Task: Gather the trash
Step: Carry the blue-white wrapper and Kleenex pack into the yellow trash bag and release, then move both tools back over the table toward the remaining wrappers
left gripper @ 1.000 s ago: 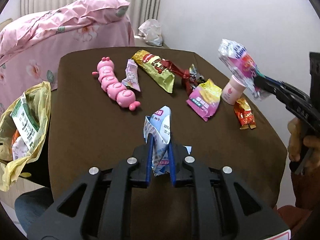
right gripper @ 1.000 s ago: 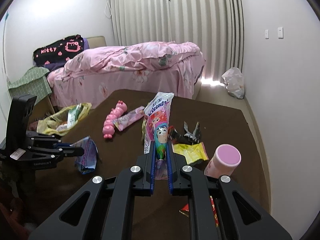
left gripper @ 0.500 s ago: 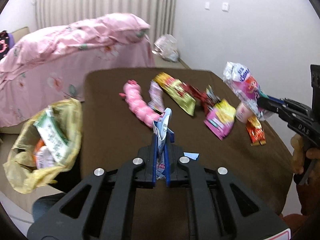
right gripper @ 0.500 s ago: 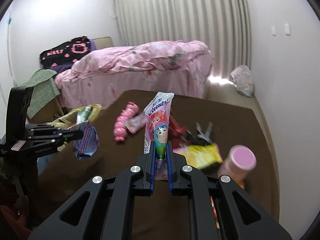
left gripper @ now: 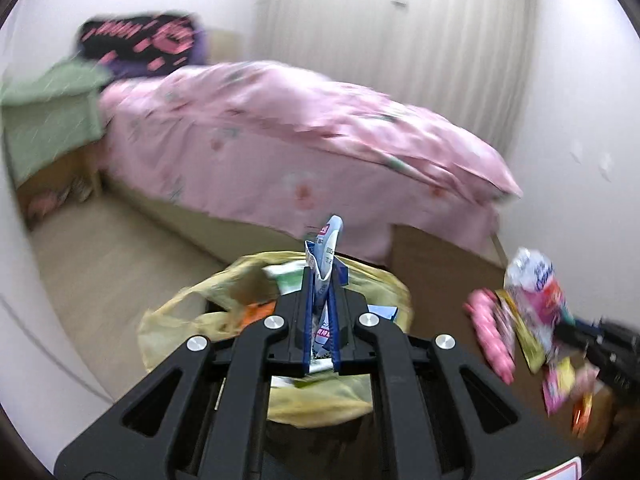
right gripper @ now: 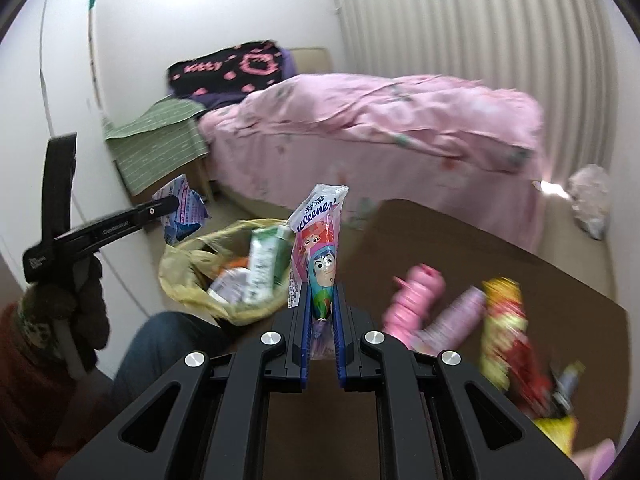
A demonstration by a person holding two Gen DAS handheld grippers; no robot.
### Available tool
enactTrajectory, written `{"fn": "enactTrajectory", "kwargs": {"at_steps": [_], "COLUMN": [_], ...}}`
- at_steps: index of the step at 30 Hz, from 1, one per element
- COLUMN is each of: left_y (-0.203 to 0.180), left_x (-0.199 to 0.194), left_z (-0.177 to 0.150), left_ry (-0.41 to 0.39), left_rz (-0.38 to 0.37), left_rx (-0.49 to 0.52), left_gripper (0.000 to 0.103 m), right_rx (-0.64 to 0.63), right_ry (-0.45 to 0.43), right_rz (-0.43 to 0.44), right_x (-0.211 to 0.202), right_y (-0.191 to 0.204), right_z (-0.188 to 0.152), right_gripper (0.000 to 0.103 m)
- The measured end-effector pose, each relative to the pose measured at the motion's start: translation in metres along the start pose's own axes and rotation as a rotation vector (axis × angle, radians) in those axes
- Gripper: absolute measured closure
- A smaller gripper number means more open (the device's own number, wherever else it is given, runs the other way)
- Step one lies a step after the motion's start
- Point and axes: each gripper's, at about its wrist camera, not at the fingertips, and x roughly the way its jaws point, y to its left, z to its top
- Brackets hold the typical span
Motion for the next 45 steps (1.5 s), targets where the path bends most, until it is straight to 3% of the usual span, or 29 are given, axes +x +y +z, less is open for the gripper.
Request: {"fn": "enactTrajectory", "kwargs": {"at_steps": [3, 6, 10, 16, 28, 33, 35, 36, 45], "left_y": [0.022, 0.020, 0.027, 0.034, 0.034, 0.036, 0.036, 0.036, 0.031], "left_x": [0.021, 0.054, 0.092, 0.099, 0.093, 0.089, 0.086, 0.084, 0.068], "left_z": [-0.005, -0.020, -0.049, -0.061, -0.062, -0.058, -0.057, -0.056, -0.045], "left_ry": [0.017, 0.061, 0.217, 0.269, 0.279, 0.264, 0.254, 0.248, 0.218], "left_rz": [0.036, 0.048, 0.090, 0.102, 0.092, 0.094, 0.099, 0.097, 0.128], "left_rx": [-0.095, -0.069, -0.067, -0.062, -0.082, -0.095, -0.099, -0.105, -0.095], "left_gripper": [0.097, 0.097, 0.097, 0.097, 0.096, 0.084, 0.074, 0.071, 0.057], "right_rx": [-0.022, -0.047, -0.063, -0.042, -0.053, -0.041, -0.039, -0.036, -0.034], "right_ry": [0.046, 0.101, 0.177, 0.321, 0.360, 0.338, 0.331, 0.326, 0.237], "right_rz": [0.056, 0.096, 0.107, 0.142, 0.120, 0.123, 0.129, 0.136, 0.088], "right_x": [0.041, 0.084, 0.133, 0.194, 0.205, 0.202, 0.198, 0.197, 0.159], "right_y": [0.012, 0.023, 0.032, 0.035, 0.035, 0.036, 0.035, 0.036, 0.033], "right_z": [0.019, 0.030, 0.034, 0.026, 0.017, 0.020, 0.019, 0.019, 0.022], "right_gripper": [0.093, 0.093, 0.093, 0.093, 0.093, 0.089, 0.066, 0.063, 0.062]}}
